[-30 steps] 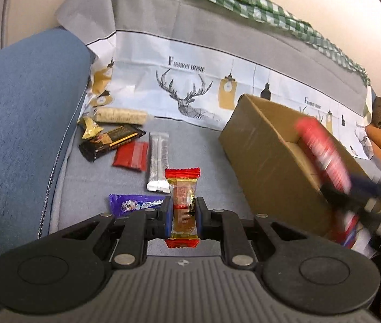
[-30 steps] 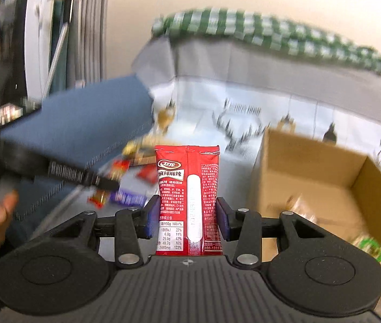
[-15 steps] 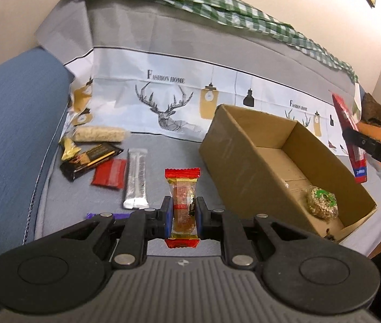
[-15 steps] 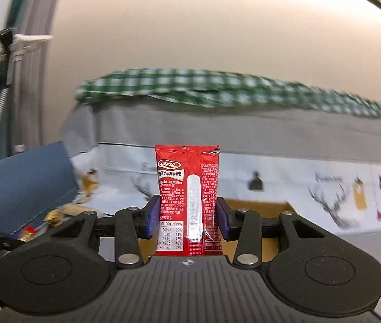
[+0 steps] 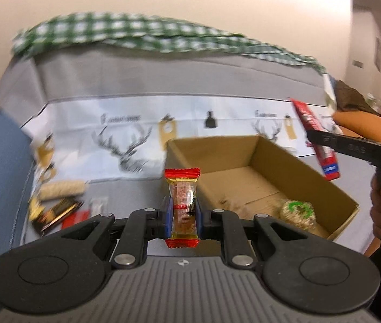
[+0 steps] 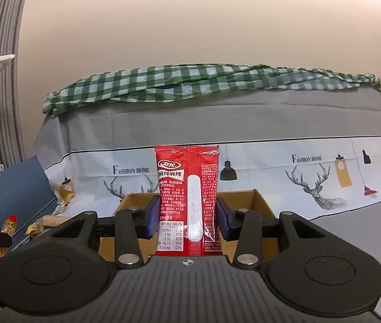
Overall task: Organize snacks
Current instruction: 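Carry the candy and red packet over the cardboard box with both tools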
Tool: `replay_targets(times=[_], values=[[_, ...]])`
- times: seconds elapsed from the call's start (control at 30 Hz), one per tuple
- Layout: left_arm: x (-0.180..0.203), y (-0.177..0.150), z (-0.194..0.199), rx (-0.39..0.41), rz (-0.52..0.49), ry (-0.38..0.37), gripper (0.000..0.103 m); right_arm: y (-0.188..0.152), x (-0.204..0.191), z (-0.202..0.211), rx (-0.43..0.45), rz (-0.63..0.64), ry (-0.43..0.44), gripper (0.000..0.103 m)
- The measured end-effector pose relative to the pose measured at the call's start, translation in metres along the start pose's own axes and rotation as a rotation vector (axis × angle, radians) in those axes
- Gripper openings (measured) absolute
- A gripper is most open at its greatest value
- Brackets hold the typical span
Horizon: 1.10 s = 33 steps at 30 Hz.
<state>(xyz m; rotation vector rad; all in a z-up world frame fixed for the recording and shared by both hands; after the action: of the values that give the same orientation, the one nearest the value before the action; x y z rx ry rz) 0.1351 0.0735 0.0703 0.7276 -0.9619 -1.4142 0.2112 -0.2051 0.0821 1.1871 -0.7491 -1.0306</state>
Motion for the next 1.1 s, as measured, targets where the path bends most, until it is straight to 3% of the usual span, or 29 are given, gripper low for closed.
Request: replay_targets(times=[0.33,0.43,0.53,0.73,1.1], values=[[0.064,0.055,-0.052,0.037,-0.036,-0.125,0.018,0.0,0.033,-0.011,-0.063,-0.075,-0.05,0.045],[0.076,0.07,-0.063,0.097,-0.036,-0.142,0.018,0.0,0.032,-0.01,-0.067,-0.07,-0.06,0.045],[0.082,0.065,-0.067,0.145,-0.049,-0.143,0.018,0.0,0.03,-0.01,-0.07,-0.058,-0.074,0.045],[0.084,0.043,-0.095,0.035,-0.063,-0.121,0.018,0.0,0.027,-0.017,-0.095,-0.01,-0.091,0.045],[0.059,0.047,-0.121,-0.07,0.087,-0.094,0.018,-0.003,0.024,-0.034,-0.131,-0.025,-0.133,0.045]])
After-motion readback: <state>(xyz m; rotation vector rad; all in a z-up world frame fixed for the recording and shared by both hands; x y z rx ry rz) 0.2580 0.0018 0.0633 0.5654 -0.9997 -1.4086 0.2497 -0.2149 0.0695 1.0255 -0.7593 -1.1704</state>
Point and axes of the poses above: each gripper's, at about its wrist camera, not at the fingertips, and z roughly against the way its jaws point, x to its right, y to its top, the point moved 3 cm from there along -z, roughly the way its jaws point, and after that the axes turned 2 degrees about z, right-handed, at the moved point
